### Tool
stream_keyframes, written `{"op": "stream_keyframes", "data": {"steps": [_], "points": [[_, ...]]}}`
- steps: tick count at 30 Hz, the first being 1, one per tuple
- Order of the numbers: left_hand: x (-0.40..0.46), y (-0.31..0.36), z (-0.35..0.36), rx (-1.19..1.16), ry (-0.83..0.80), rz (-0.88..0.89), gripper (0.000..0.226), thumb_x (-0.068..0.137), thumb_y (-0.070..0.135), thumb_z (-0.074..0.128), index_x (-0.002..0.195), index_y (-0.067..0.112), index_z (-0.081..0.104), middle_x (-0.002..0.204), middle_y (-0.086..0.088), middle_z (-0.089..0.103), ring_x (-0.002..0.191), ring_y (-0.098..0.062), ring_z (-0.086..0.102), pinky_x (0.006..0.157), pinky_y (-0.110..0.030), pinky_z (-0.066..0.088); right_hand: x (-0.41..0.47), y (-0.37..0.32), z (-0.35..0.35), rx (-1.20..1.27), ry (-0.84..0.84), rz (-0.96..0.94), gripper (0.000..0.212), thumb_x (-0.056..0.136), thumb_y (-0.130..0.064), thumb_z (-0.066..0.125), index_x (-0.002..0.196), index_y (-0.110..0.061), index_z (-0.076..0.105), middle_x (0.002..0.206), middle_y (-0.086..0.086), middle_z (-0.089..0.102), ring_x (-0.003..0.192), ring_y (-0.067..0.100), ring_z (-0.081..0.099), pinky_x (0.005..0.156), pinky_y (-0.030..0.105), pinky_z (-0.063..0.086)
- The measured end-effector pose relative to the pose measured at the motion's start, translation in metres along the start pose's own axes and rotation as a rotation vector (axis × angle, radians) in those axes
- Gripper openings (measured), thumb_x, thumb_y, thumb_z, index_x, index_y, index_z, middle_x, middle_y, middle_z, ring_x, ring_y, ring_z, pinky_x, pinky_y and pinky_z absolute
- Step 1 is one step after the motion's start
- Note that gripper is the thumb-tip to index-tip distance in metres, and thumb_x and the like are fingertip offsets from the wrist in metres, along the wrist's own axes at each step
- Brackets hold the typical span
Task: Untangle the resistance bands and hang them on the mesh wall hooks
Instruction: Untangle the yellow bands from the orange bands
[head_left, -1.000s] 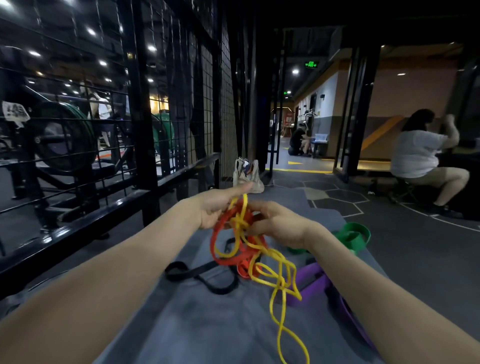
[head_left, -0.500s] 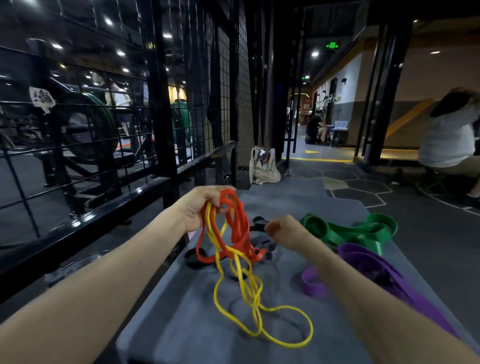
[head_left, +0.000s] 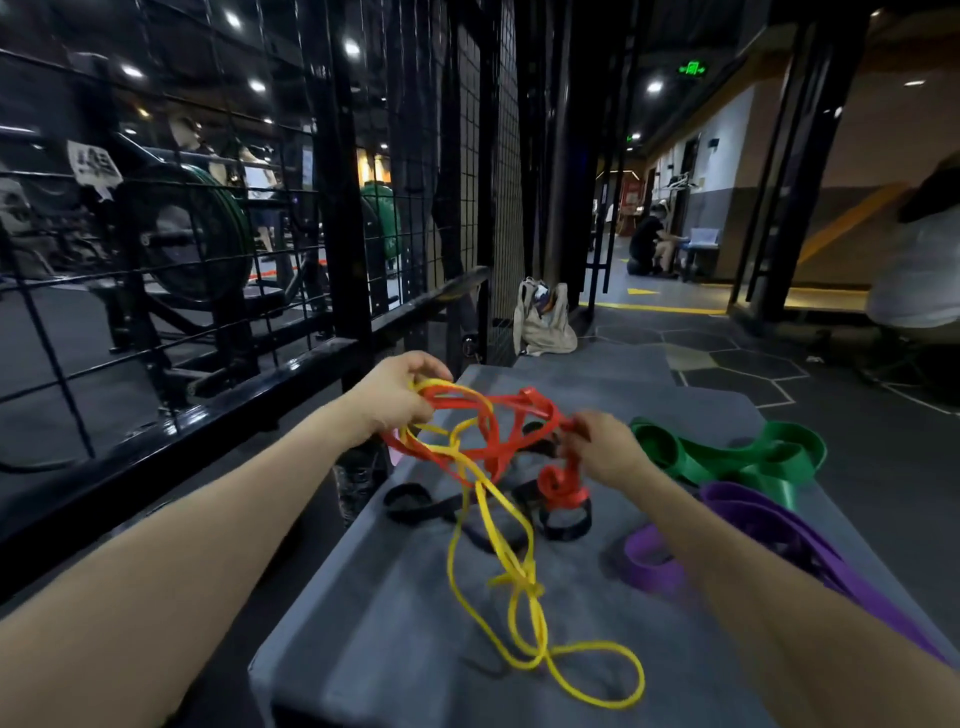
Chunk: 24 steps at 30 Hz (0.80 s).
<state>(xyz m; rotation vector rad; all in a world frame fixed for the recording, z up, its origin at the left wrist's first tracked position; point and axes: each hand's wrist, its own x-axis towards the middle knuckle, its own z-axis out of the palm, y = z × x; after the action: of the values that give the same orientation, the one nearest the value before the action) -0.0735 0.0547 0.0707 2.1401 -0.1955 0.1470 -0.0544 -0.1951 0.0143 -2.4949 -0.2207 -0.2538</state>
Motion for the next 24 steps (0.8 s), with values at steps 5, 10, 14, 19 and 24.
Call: {"op": "stream_keyframes", "data": {"steps": [5, 10, 14, 19, 24], "points": [[0.009, -0.02, 0.022, 0.626, 0.102, 0.17, 0.017, 0.077, 0.02, 0.066, 0.08, 0.03, 0.053, 0.092, 0.001, 0.049, 0.089, -0.022, 0.057, 0.076, -0.037, 0.051, -0.002, 0.014, -0.032, 0.016, 0.17, 0.054, 0.014, 0.091, -0.015, 0.056, 0.078, -0.011, 0.058, 0.083, 0.012, 0.069, 0.089, 0.03, 0.064, 0.063, 0.025, 0.036], [0.013, -0.013, 0.036, 0.824, 0.312, 0.019, 0.022, 0.084, 0.014, 0.057, 0.104, 0.017, 0.051, 0.112, -0.005, 0.042, 0.104, -0.03, 0.05, 0.069, -0.04, 0.043, -0.004, 0.019, -0.049, 0.061, 0.227, 0.06, 0.007, 0.09, -0.012, 0.055, 0.085, -0.015, 0.059, 0.06, -0.004, 0.06, 0.078, 0.026, 0.064, 0.078, 0.038, 0.053], [0.02, -0.021, 0.036, 0.456, 0.335, -0.202, 0.018, 0.092, 0.02, 0.046, 0.105, 0.01, 0.053, 0.109, -0.012, 0.057, 0.1, -0.036, 0.057, 0.074, -0.038, 0.042, -0.004, 0.027, -0.054, 0.087, 0.234, 0.058, 0.018, 0.092, -0.01, 0.052, 0.096, -0.018, 0.068, 0.06, -0.002, 0.062, 0.066, 0.017, 0.061, 0.076, 0.034, 0.054], [0.013, -0.012, 0.062, -0.587, 0.127, -0.552, 0.031, 0.098, 0.032, 0.035, 0.079, 0.012, 0.048, 0.065, -0.005, 0.053, 0.055, -0.019, 0.055, 0.066, -0.032, 0.049, -0.005, 0.032, -0.052, 0.048, 0.207, 0.04, 0.02, 0.091, -0.008, 0.053, 0.099, -0.012, 0.071, 0.074, 0.006, 0.068, 0.073, 0.019, 0.064, 0.077, 0.031, 0.053], [0.027, -0.015, 0.042, -0.271, 0.168, -0.425, 0.043, 0.084, 0.045, 0.06, 0.061, 0.012, 0.044, 0.057, -0.005, 0.039, 0.031, -0.01, 0.037, 0.036, -0.015, 0.028, -0.007, 0.047, -0.056, 0.048, 0.249, 0.082, 0.023, 0.09, -0.009, 0.054, 0.104, -0.012, 0.072, 0.096, 0.011, 0.072, 0.097, 0.03, 0.065, 0.086, 0.035, 0.051]]}}
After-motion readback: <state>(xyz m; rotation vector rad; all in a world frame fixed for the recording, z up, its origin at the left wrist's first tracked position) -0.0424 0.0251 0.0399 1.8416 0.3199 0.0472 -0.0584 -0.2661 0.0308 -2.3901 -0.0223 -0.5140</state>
